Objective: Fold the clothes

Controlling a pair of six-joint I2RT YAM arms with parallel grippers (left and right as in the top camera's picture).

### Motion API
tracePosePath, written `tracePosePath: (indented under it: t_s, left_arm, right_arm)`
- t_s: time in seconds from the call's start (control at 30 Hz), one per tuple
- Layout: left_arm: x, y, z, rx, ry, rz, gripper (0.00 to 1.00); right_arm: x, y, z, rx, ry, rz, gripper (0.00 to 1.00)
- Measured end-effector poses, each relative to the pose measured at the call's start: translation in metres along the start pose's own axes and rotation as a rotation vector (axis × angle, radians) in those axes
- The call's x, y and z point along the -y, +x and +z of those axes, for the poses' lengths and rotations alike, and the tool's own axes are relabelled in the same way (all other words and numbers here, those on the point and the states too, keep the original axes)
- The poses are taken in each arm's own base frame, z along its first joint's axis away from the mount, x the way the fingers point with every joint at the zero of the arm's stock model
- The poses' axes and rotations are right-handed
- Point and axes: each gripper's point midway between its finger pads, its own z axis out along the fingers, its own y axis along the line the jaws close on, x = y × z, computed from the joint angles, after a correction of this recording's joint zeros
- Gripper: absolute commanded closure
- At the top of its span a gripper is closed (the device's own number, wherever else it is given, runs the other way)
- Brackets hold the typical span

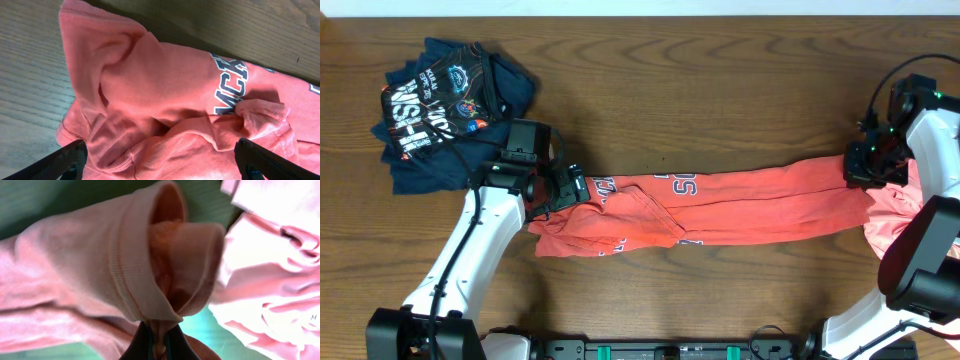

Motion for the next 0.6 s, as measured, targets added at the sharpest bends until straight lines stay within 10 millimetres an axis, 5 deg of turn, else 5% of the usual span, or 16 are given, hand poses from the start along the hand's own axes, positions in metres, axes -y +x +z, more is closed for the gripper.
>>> tracePosePath:
  t_s: [0.6]
  left_arm:
    - [-0.002, 0.01, 0.0, -0.041, -0.005, -0.012, 0.05]
  right_arm:
    - [-0.138, 0.066, 0.0, -0.153, 0.062, -0.261, 0.99]
